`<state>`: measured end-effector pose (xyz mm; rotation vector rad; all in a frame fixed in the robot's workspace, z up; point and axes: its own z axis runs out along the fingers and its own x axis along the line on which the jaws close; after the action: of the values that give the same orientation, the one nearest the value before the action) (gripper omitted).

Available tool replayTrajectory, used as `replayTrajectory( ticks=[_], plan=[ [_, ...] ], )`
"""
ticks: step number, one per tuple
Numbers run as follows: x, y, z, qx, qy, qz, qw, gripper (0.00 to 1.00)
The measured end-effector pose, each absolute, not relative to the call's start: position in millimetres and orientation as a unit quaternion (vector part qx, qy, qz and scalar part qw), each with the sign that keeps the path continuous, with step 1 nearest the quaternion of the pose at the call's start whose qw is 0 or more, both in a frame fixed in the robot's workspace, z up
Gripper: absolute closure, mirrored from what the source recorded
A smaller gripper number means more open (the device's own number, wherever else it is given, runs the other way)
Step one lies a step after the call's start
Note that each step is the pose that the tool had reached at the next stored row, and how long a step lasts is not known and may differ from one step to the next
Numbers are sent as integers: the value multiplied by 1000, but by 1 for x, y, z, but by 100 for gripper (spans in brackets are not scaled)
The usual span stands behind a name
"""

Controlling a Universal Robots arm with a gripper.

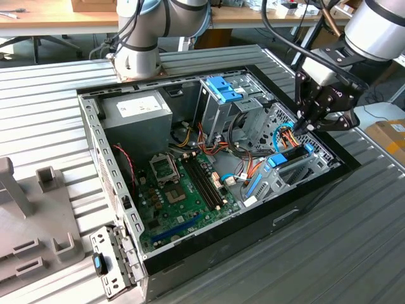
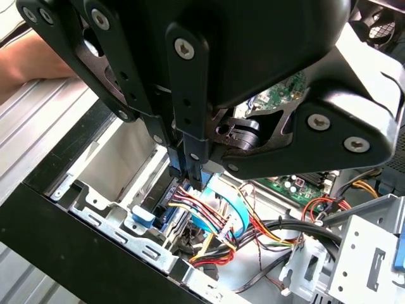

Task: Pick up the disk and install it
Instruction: 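Insert the second disk wire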

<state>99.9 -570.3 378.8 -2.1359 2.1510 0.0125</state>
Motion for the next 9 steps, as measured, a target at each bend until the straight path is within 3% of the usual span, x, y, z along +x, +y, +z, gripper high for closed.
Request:
replayTrajectory(
  ticks=[9],
  plan=[
    [93,-580,377,-704,706,16,76,84]
  ],
)
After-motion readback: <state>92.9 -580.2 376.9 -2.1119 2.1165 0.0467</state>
